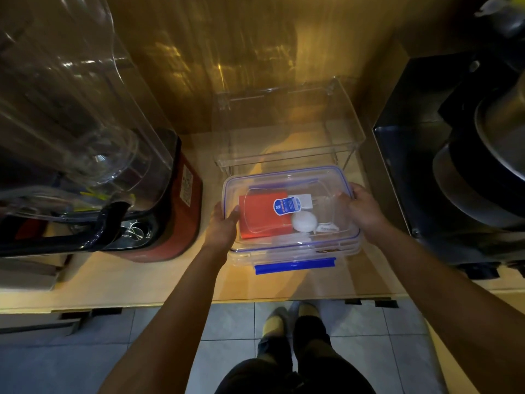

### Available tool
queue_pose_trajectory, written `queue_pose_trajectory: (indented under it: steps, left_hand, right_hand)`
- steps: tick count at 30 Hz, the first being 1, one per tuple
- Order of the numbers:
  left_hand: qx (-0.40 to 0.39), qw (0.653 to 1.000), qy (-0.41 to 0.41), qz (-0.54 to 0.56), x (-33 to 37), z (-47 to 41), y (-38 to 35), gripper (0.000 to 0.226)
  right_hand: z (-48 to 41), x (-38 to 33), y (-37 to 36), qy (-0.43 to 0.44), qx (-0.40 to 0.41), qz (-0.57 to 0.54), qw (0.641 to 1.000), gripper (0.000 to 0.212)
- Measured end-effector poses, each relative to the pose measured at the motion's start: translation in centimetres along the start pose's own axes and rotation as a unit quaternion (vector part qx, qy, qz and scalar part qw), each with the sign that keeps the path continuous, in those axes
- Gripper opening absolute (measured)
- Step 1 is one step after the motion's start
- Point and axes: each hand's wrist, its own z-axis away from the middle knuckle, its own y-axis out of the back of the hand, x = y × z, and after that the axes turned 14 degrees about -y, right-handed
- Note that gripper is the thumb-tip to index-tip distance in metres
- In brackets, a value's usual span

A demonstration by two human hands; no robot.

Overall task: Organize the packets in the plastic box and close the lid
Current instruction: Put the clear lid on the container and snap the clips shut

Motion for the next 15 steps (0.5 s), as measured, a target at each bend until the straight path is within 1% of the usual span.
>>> queue_pose_trajectory:
  steps: [2,5,8,11,15]
  left_hand:
    - [-0.005,1.000,0.000,-0.005,0.0,-0.1,0.1,0.040]
    - [-0.006,1.000,-0.004,-0.018,-0.3,0.2,0.1,0.041]
    - [-0.004,0.999,-0.014,-0.039,-0.7,0.6,0.3,0.041]
    - [-0.008,0.996,-0.064,-0.065,-0.8,1.4,0.2,0.037]
    - [-0.009,0.984,-0.136,-0.111,-1.2,2.1,0.0,0.047]
  right_hand:
    - [0.1,0.2,0.0,0.005,0.003,0.004,1.000,0.030]
    - [0.0,0.5,-0.1,0.015,0.008,0.009,1.000,0.033]
    - [-0.1,1.0,0.0,0.024,0.013,0.013,1.000,0.029]
    - [0.0,1.7,0.1,0.024,0.013,0.018,0.999,0.032]
    - [0.2,2.1,0.4,0.038,-0.001,0.039,0.999,0.034]
